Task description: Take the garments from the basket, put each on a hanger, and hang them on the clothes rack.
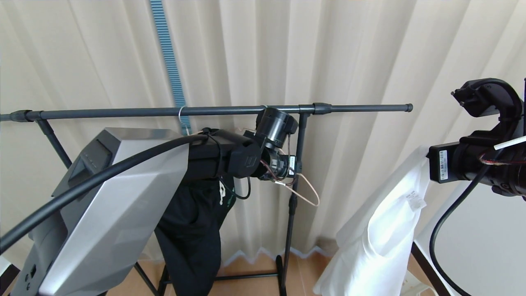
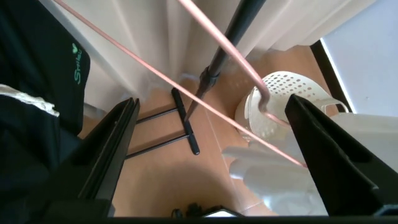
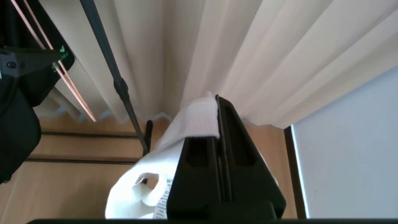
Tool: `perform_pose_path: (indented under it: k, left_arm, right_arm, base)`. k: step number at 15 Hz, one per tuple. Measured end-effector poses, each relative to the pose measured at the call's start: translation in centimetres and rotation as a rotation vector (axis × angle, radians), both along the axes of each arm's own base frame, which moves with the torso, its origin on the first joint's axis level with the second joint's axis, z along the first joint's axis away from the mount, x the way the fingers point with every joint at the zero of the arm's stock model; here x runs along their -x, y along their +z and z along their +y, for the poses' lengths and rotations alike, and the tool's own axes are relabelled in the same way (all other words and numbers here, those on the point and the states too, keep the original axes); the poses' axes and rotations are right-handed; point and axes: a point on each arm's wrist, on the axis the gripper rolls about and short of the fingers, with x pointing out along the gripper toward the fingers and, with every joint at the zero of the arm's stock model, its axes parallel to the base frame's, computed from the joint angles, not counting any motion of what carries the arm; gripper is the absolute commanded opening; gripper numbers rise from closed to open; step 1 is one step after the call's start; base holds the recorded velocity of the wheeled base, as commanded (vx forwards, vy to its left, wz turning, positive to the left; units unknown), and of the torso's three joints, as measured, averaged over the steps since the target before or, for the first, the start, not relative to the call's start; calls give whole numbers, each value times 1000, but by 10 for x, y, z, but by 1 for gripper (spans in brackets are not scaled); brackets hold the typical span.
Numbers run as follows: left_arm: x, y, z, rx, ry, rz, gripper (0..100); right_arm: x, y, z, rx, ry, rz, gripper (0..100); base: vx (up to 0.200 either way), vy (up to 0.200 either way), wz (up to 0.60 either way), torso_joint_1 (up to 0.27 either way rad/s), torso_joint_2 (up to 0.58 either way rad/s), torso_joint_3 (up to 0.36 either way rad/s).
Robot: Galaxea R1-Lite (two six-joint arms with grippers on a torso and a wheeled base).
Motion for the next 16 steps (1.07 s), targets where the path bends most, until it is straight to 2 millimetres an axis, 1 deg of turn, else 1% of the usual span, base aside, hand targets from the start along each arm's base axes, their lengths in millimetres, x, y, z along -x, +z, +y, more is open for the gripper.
perform_pose_path:
  k: [3, 6, 9, 13, 16]
  left_arm:
    - [-3, -8, 0, -25, 15, 2, 100]
    - [-3, -10, 1, -41, 23, 13, 100]
    - [1, -11, 10, -75, 41, 40, 100]
    - [8, -15, 29, -148, 103, 62, 100]
    - [6, -12, 31, -144, 109, 51, 100]
  right_arm:
    - [0, 0, 0, 0, 0, -1, 0]
    - [0, 0, 0, -2, -1, -1, 0]
    - [0, 0, 0, -2, 0, -1, 0]
    - [0, 0, 0, -3, -1, -2, 0]
    - [1, 1, -1, -5, -1, -6, 0]
  base:
    - [0, 0, 0, 0, 0, 0]
    - [0, 0, 0, 0, 0, 0]
    - [0, 0, 0, 0, 0, 0]
    - [0, 0, 0, 0, 0, 0]
    - [0, 0, 0, 0, 0, 0]
